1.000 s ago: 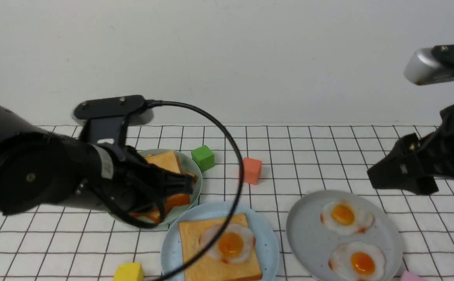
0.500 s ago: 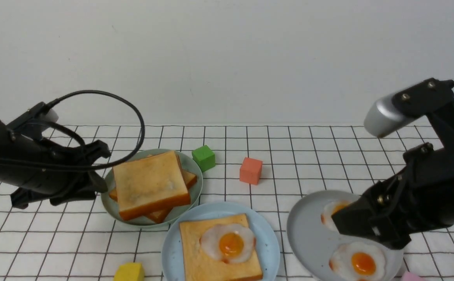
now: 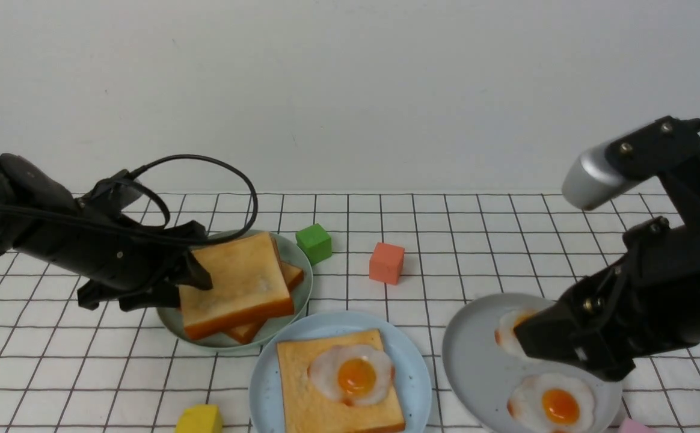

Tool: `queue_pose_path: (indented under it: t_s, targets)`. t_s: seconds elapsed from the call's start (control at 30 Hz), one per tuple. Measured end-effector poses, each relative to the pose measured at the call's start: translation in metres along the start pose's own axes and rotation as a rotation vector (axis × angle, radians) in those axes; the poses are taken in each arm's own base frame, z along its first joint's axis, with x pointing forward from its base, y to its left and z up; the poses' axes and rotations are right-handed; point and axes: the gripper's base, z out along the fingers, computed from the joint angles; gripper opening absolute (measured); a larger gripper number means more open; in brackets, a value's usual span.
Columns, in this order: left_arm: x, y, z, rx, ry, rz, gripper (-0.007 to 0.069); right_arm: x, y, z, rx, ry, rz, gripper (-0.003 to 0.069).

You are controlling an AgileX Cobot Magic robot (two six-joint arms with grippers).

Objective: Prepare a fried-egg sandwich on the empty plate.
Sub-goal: Use the left arm to grab a slice of bread, then use the left arm to place a slice of bread on the fried egg in the middle

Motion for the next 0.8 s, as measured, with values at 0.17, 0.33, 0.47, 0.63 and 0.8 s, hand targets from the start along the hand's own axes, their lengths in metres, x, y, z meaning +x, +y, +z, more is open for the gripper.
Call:
queue_pose_path:
  t_s: [0.17,0.33,0.47,0.63,0.8]
  targets:
    - [0.000,0.000,0.000,-0.001,-0.001,0.020,0.0129,0.000,0.000,0.000,0.002,0.001,-0.002,0.0552]
    - [0.000,-0.004,-0.011,-0.007,0.000,0.075,0.0006,0.000,0.000,0.000,0.002,0.002,-0.002,0.0550]
    - [0.000,-0.019,-0.039,0.027,-0.040,0.124,0.0006,0.001,0.000,0.000,0.001,0.007,-0.002,0.0549]
    - [0.026,-0.047,-0.048,0.124,-0.008,0.143,0.0006,0.001,0.000,0.000,0.001,0.008,-0.002,0.0549]
    - [0.079,-0.063,-0.020,0.165,0.106,0.153,0.0006,0.001,0.000,0.000,0.001,0.007,-0.002,0.0549]
